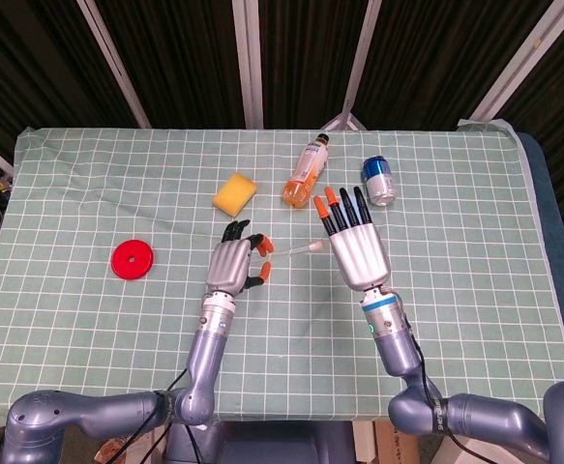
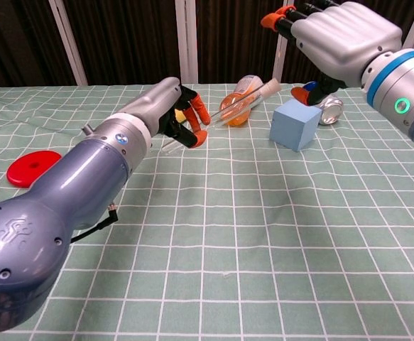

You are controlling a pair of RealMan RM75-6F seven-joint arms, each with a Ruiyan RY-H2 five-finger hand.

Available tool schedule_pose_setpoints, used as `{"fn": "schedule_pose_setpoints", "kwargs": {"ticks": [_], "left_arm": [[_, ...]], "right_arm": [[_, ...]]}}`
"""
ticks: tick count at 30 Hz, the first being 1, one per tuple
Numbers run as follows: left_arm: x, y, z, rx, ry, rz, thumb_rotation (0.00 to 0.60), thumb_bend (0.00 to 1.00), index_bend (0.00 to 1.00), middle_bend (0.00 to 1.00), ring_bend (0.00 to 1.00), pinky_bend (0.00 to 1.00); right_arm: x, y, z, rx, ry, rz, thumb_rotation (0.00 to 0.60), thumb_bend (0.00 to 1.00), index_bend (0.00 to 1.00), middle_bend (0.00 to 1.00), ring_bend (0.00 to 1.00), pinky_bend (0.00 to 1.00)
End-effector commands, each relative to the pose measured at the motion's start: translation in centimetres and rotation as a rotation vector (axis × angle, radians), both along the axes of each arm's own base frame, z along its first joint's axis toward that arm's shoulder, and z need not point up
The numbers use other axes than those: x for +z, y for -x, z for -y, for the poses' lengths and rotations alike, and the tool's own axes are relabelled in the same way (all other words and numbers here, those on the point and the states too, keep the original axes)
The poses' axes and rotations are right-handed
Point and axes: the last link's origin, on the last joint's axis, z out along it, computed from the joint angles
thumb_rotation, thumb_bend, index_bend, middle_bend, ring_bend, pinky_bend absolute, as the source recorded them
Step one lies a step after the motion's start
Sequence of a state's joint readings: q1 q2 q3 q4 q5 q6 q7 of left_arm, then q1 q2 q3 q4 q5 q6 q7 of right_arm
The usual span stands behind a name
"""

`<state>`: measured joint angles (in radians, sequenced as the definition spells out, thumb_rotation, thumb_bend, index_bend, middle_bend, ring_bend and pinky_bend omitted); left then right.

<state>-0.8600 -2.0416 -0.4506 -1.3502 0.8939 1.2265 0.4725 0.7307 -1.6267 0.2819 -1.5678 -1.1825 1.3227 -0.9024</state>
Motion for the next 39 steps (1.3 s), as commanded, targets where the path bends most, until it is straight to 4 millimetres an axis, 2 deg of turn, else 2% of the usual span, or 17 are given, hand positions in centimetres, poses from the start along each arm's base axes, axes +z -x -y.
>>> {"fn": "schedule_pose_setpoints", "kwargs": {"ticks": [1,8,12,22,24,29,33,39], "left_arm": [[0.1,0.5,-0.1,0.001,-0.003,-0.016,0.6,0.67,0.48,0.49,0.09,0.0],[0.0,2.3,-0.2,-0.018,0.007,-0.101,0.6,0.67,0.48,0.49,0.09,0.0],[-0.6,3.5,0.0,-0.032,0.065,-0.222,0.6,0.67,0.48,0.49,0.09,0.0],[-0.7,4.8,0.1,-0.023,0.165,-0.413,0.6,0.67,0.48,0.48,0.09,0.0],[-0.7,5.0,0.1,-0.012,0.184,-0.443,0.6,0.64,0.47,0.47,0.09,0.0],[-0.6,4.9,0.3,0.0,0.198,-0.468,0.6,0.49,0.42,0.41,0.09,0.0],[-0.3,4.6,0.3,0.01,0.193,-0.462,0.6,0.37,0.37,0.31,0.08,0.0],[0.8,4.7,0.6,0.045,0.182,-0.424,0.6,0.32,0.27,0.21,0.01,0.0]], "right_arm": [[0.7,0.4,-0.1,-0.017,0.006,0.008,0.6,0.42,0.0,0.0,0.0,0.0],[2.2,1.7,0.1,-0.045,0.031,0.034,0.6,0.42,0.0,0.0,0.0,0.0],[3.1,2.6,0.4,-0.079,0.053,0.051,0.6,0.42,0.0,0.0,0.0,0.0],[4.4,3.7,0.7,-0.121,0.079,0.092,0.6,0.42,0.0,0.0,0.0,0.0],[4.5,3.8,0.7,-0.125,0.078,0.095,0.6,0.42,0.0,0.0,0.0,0.0],[4.6,3.9,0.6,-0.125,0.08,0.094,0.6,0.42,0.0,0.0,0.0,0.0],[4.8,3.8,0.5,-0.123,0.083,0.096,0.6,0.42,0.0,0.0,0.0,0.0],[5.3,4.0,0.0,-0.125,0.087,0.105,0.6,0.42,0.0,0.0,0.0,0.0]]}}
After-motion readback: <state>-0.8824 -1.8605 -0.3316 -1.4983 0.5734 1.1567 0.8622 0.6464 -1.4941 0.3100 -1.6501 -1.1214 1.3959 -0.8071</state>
